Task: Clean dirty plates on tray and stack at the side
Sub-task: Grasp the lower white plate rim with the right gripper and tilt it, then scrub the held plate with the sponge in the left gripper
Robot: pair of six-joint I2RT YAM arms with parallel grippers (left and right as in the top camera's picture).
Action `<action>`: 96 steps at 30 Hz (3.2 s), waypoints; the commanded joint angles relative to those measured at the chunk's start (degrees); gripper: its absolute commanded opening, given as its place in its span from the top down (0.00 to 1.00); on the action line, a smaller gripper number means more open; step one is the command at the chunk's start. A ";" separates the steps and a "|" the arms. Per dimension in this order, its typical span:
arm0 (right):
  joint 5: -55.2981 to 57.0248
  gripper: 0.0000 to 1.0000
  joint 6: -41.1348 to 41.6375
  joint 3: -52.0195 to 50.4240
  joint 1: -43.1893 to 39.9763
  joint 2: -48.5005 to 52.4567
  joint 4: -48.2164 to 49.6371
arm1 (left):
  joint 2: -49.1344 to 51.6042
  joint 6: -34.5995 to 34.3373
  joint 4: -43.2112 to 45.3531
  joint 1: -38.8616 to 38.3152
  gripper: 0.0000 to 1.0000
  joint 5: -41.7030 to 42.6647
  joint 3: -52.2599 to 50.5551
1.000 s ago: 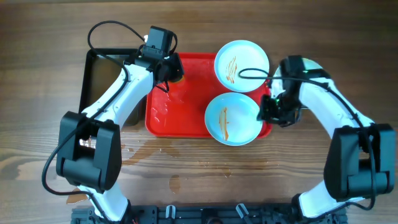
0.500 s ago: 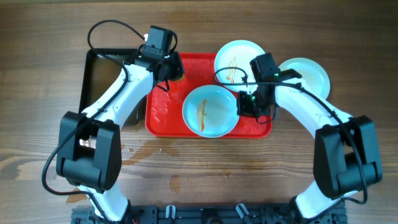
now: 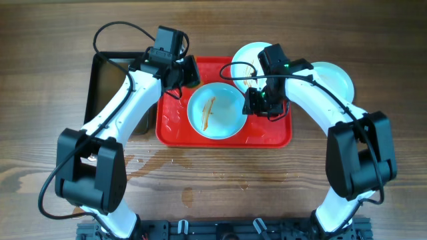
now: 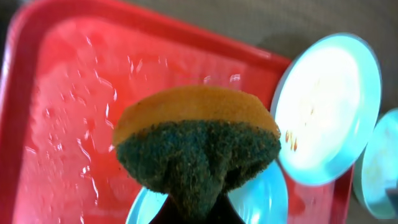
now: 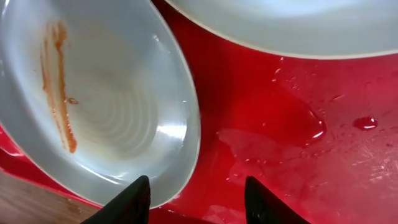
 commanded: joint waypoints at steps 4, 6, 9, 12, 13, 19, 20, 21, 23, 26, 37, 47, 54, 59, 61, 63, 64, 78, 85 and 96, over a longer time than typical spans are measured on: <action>-3.26 0.50 -1.97 2.47 0.68 6.10 0.11 | -0.79 2.82 -2.19 0.90 0.96 2.05 -0.20; -7.63 0.51 -2.10 3.32 0.85 6.29 1.62 | -0.79 2.82 -2.19 1.03 0.96 2.05 -0.20; -14.43 0.53 -1.55 3.65 2.49 6.29 6.99 | -0.79 2.82 -2.19 1.03 0.96 2.05 -0.20; -11.63 0.55 3.19 3.65 4.57 6.29 10.84 | -0.79 2.82 -2.23 1.03 0.96 2.32 -0.20; -11.08 0.55 4.35 3.65 4.76 6.29 11.61 | -0.79 2.82 -2.36 1.03 0.96 2.32 -0.20; -6.32 0.58 8.37 3.65 5.07 6.29 13.57 | -0.79 2.84 -3.13 1.03 0.96 2.29 -0.20; -5.55 0.58 9.38 3.65 5.38 6.29 13.53 | -0.79 2.86 -3.39 1.03 0.96 2.27 -0.20; -4.48 0.59 11.02 3.65 5.86 6.32 13.18 | -0.79 3.08 -3.76 1.03 0.96 2.25 -0.20; -2.16 0.62 13.73 3.58 7.30 6.43 12.96 | -0.79 5.51 -4.42 1.05 0.96 2.25 -0.20; 0.72 0.80 16.94 3.54 9.77 7.17 13.22 | -0.79 7.34 -5.51 1.09 0.96 1.99 -0.20; -1.51 0.80 20.72 3.37 11.10 9.20 13.55 | -0.79 7.34 -5.88 1.09 0.96 2.05 -0.20; -5.99 0.96 17.18 3.02 5.05 9.20 19.45 | -0.79 7.34 -7.58 1.07 0.96 2.05 -0.22; -9.53 0.96 9.38 3.02 0.96 9.20 21.09 | 1.53 8.59 -4.02 1.07 0.96 -2.60 -3.89; -10.12 0.96 8.52 3.02 2.91 9.20 21.11 | 6.19 11.91 5.62 1.03 0.96 -2.12 -8.31; -10.84 0.96 8.50 3.02 3.30 9.20 20.09 | 8.37 12.70 6.27 1.03 0.96 -2.23 -8.50; -11.08 0.96 8.50 3.02 3.91 9.20 19.17 | 10.08 13.33 6.21 1.03 0.96 -4.13 -8.52; -11.08 0.96 8.46 3.02 4.42 9.20 18.84 | 10.71 13.31 6.03 1.05 0.96 -5.90 -8.52; -10.86 0.96 8.59 3.02 4.81 9.20 19.80 | 11.32 25.38 -1.53 3.63 0.96 19.85 -8.50; -11.69 0.96 8.63 3.02 4.85 9.20 20.31 | 12.20 14.80 2.05 -0.07 0.96 7.89 -8.52; -11.65 0.96 8.41 3.02 4.85 9.20 20.17 | 12.57 -3.13 12.37 0.17 0.96 -14.91 -8.50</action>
